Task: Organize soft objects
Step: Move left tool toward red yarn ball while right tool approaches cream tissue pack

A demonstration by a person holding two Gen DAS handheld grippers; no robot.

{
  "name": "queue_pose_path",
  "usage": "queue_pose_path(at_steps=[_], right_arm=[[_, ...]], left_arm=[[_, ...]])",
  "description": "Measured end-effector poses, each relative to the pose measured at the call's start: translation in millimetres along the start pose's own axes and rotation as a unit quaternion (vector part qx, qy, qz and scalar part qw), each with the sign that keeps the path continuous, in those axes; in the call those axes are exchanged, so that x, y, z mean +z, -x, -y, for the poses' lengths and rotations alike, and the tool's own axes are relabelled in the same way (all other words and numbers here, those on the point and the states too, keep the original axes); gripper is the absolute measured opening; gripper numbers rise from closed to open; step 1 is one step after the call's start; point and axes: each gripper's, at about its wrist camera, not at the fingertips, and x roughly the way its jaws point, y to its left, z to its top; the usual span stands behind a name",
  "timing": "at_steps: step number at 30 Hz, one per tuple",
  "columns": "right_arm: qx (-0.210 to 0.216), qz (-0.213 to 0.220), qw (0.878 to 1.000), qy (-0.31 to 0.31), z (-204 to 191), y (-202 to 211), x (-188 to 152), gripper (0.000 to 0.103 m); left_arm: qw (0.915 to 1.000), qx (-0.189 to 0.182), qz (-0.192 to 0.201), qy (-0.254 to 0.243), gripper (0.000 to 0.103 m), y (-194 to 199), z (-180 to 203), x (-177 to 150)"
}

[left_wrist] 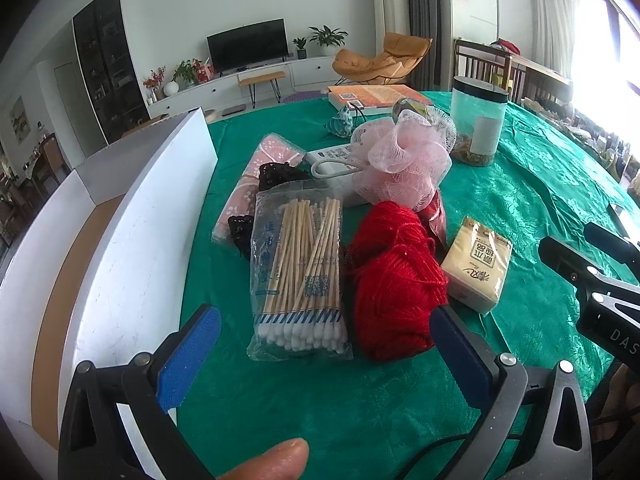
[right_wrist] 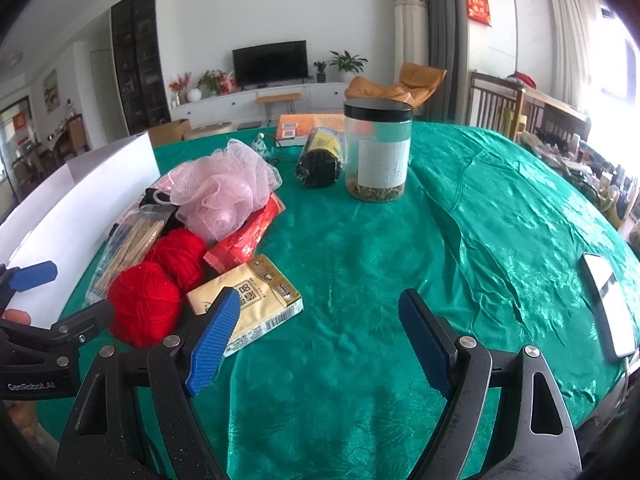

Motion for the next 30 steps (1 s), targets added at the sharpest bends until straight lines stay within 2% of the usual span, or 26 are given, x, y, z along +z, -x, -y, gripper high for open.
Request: queue_pose_path(at_steps=[13,16,20,22,23,24,26,28,30], right_arm=[[0.021,-0.015,1.000,0.005,-3,-7,-1,0.084],[0.043,-0.041,0.998,0.013,-7,-18,-2,0.084],[0.101,-0.107,0.988,0.046,-24,-50,-6,0.084],[0.095,-0.124,0.984,0.089,-40,-66,-8,0.083],[0.076,-0.118,0.985,0.099,-42,-71,-8,0.083],[0.048,-0.107,0.990,0.080,-35,-75,-4,0.081],[-0.021,-0.082,0.996,-0.027,10,-73,5,0.082],[-0.083,-0.061,0.985,-0.137,67,-63,3,0.083],[-0.099,-0.051,0.967,-0.230,113,-50,-8,0.085]], left_arm=[[1.0000,-0.002,-0.009,-0.003,0.103,-4,-1,-4],[0.9999,-0.001,-0.011,-0.004,0.103,-5,-4,-8],[0.9999,0.001,-0.012,-0.003,0.103,-2,-9,-12],[0.9999,0.003,-0.013,-0.002,0.103,-2,-11,-13],[0.9999,0.003,-0.014,-0.001,0.103,-2,-12,-14],[0.9999,0.002,-0.014,0.000,0.103,-2,-13,-15],[0.9998,-0.002,-0.018,-0.002,0.103,-2,-13,-17],[0.9996,-0.006,-0.026,-0.006,0.103,-7,-10,-21],[0.9993,-0.010,-0.036,-0.008,0.103,-13,-6,-23]])
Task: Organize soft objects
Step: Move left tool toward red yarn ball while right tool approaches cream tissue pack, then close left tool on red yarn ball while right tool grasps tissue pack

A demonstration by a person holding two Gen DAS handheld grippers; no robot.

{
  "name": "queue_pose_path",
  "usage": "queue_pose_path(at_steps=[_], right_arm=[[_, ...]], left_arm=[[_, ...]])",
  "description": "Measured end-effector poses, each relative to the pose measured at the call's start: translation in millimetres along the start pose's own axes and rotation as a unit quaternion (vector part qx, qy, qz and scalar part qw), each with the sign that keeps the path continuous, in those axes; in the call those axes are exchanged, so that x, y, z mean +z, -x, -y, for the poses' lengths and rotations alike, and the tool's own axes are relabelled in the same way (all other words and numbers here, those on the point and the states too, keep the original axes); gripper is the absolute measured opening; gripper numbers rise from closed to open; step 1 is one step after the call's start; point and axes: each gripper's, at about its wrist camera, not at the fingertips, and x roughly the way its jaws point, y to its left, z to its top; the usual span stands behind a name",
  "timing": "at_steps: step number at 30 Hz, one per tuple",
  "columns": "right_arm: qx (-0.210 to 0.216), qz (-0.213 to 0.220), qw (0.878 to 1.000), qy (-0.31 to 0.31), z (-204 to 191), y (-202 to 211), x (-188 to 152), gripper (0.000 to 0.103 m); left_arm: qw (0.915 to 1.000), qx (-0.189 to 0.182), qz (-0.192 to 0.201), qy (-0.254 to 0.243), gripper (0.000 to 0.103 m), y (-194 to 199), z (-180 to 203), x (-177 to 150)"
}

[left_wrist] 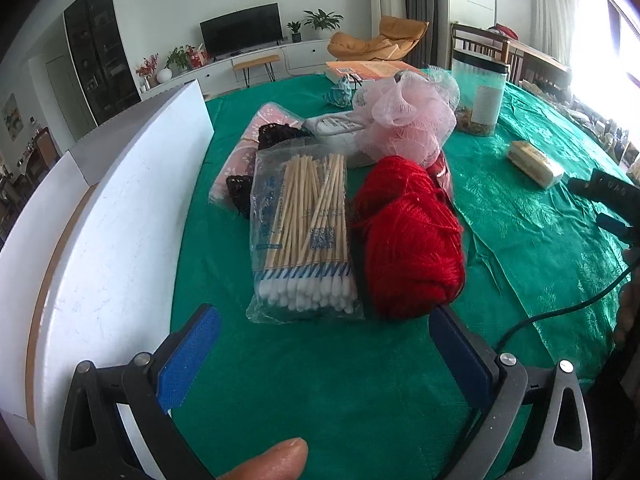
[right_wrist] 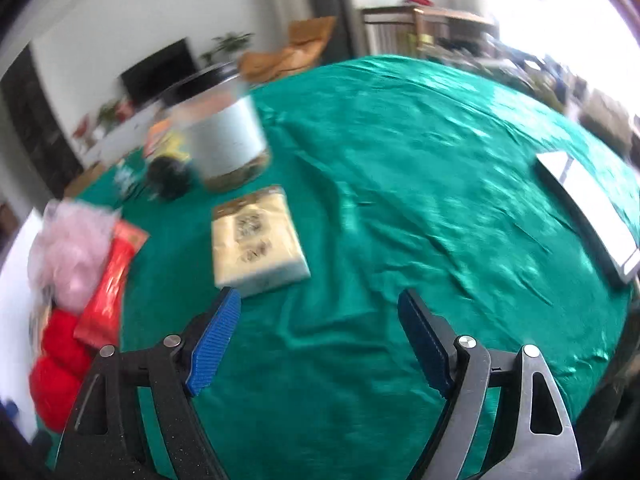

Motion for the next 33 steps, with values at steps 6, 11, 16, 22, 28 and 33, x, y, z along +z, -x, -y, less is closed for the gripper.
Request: queue_pose_path(at_steps=[6,11,16,22,28,33], right_arm=[[0.025,-0.010,1.000,-0.009,4,6,-3,0.085],[-0.006,-0.029,0.995,0.097,-38,-4,-15,0.084],[-0.032,-0.038,0.990,0.135,-48,-11,-22,0.085],[-0.041,-0.041,0.988,0.144,-50,-11,-22,0.085],[-0.040,-0.042,0.988,0.144,-50,-11,-22,0.085],[-0.040,-0.042,0.988,0.144,-50,-11,-22,0.085]], left_arm=[[0.9996,-0.016,-0.020,-0.016,0.103,-12,13,-9],[0.9986,-0.032,-0.042,-0.010,0.103,-24,14,-15],[0.9978,-0.038,-0.055,0.002,0.103,-32,11,-8],[0.9963,-0.043,-0.074,0.007,0.103,-43,5,6],[0.9962,-0.052,-0.070,-0.002,0.103,-52,2,16],[0.9979,-0.053,-0.038,-0.002,0.103,-52,1,12]])
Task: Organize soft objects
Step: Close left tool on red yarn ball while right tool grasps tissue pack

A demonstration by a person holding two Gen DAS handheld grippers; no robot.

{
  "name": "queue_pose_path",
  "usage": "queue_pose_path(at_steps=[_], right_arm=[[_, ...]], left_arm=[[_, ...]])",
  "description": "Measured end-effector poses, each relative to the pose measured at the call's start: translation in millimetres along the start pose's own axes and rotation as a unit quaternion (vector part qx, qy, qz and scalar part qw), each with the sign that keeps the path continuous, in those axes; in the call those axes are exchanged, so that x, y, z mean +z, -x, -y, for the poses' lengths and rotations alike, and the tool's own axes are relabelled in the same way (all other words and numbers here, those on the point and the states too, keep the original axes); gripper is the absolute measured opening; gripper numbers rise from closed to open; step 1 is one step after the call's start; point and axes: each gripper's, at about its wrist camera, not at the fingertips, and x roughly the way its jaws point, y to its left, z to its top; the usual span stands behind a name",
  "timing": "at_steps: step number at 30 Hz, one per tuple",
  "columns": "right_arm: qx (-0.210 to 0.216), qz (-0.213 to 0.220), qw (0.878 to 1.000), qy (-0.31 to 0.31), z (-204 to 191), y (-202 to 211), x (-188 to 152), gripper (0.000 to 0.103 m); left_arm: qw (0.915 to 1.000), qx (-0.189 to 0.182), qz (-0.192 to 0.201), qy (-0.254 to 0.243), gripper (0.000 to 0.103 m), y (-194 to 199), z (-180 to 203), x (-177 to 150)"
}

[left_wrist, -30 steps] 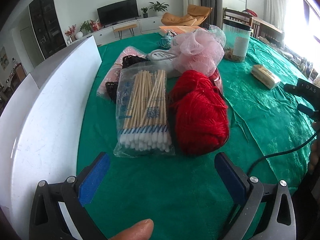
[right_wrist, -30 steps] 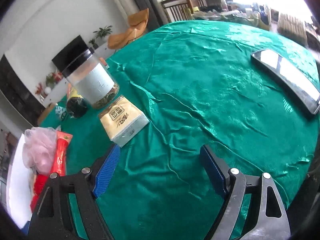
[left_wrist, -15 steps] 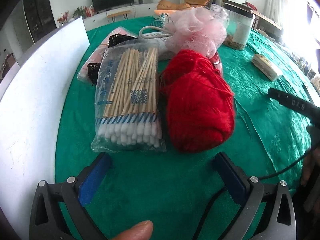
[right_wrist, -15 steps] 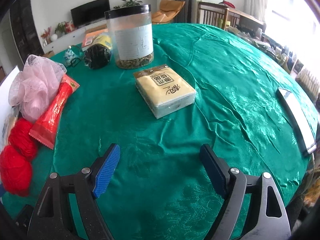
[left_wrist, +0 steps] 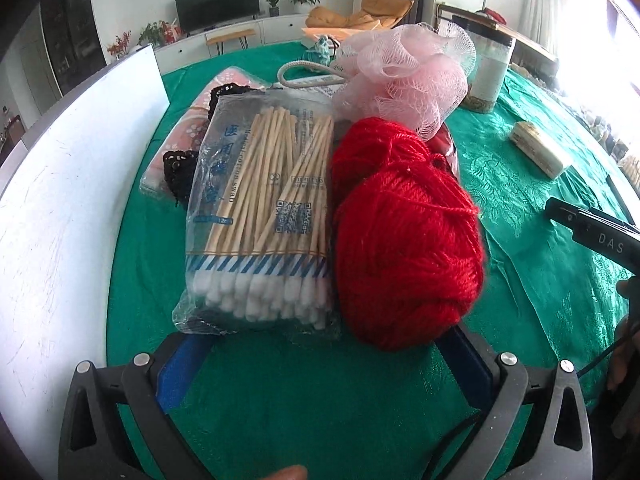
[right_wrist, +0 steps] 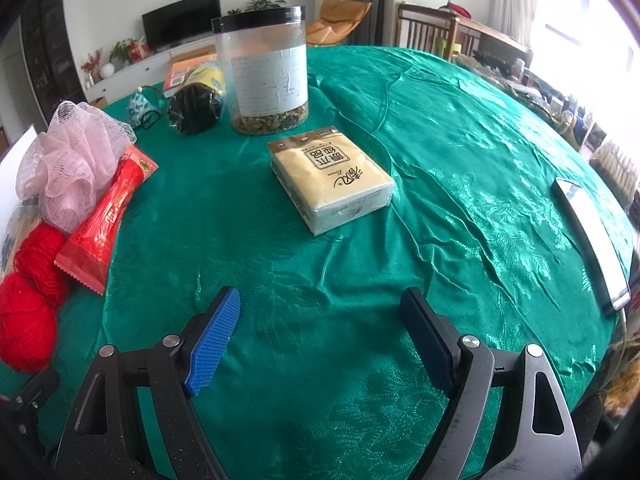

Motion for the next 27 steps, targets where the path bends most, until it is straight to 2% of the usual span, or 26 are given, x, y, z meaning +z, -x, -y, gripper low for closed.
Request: queue_pose_path(at_steps=[11,27], right_arm=[[0.000,0.000,1.000,0.000,0.2,0.0,0.0,0.085],[0.000,0.000,1.000,0.000,0.1,0.0,-0.1,0.085]], left_arm=[[0.9998,0.001,0.019,0.003,0.103,2.6,-0.6,-3.4],[0.9998,0.001,0.020,0.003,0.103,2.9,-0.8,-3.8]])
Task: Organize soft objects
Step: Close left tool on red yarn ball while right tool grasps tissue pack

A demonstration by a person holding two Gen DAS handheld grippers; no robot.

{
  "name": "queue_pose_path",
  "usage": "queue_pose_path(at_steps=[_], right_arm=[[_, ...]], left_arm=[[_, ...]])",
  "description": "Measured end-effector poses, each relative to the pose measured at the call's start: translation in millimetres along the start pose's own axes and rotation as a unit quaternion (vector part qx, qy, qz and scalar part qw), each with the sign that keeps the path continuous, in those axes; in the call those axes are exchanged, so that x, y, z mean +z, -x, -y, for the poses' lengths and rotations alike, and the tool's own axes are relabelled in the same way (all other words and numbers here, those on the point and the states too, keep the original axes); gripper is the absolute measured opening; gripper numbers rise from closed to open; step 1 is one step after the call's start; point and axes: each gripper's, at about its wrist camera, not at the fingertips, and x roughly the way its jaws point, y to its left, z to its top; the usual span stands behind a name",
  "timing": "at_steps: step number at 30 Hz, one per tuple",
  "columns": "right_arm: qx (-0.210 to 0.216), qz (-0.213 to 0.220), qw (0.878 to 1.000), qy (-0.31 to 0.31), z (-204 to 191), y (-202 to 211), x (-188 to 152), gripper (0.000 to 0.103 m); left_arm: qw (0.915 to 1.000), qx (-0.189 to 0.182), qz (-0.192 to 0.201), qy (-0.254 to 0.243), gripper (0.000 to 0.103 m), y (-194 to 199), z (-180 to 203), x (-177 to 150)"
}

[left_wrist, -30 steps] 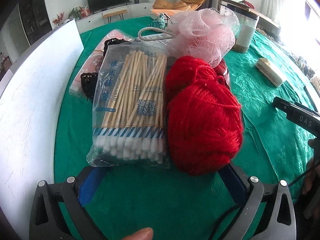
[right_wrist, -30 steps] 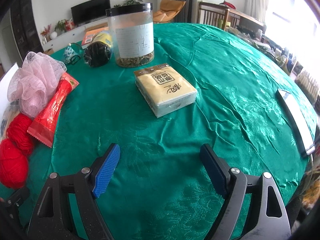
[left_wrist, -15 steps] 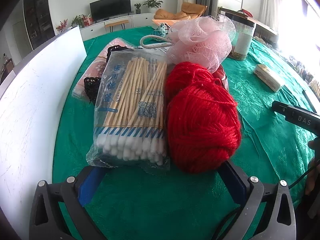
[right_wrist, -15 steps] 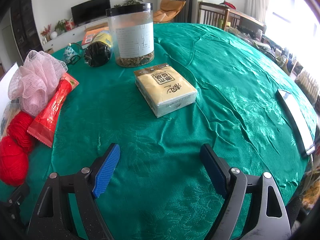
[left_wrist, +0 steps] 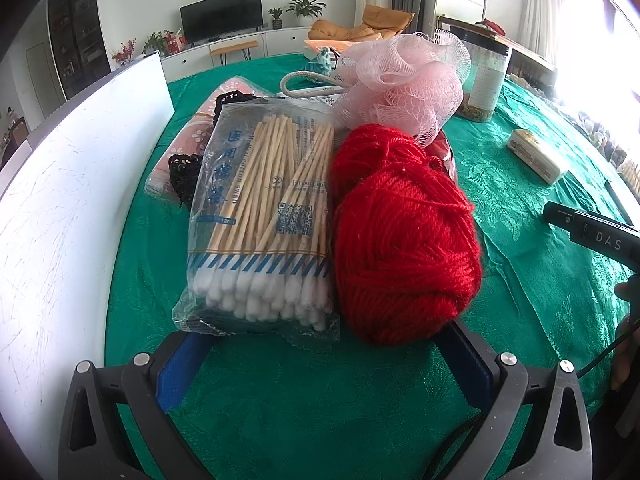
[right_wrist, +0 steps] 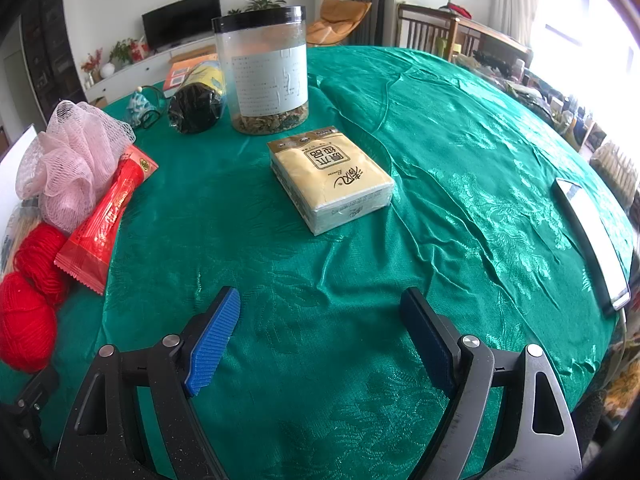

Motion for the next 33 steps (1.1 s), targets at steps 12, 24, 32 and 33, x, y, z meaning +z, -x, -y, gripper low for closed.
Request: queue_pose_path(at_steps=[12,24,32,33], right_arm=[[0.000,0.000,1.000,0.000,0,0,0,0.085],[0.000,0.000,1.000,0.000,0,0,0,0.085],[0.000,0.000,1.000,0.000,0,0,0,0.085],[0.000,0.000,1.000,0.000,0,0,0,0.085]], left_arm=[[1.0000,0.000,0.000,0.000,0.103,0,0,0],[1.0000,-0.004,-0.004,-0.007,0.103,2,1,-2],[0.9989,-0.043,-0.016,-0.008,0.103,34,1,-12],[0.9989,-0.045,-0.005,-0.006,0.103,39,3,-8]])
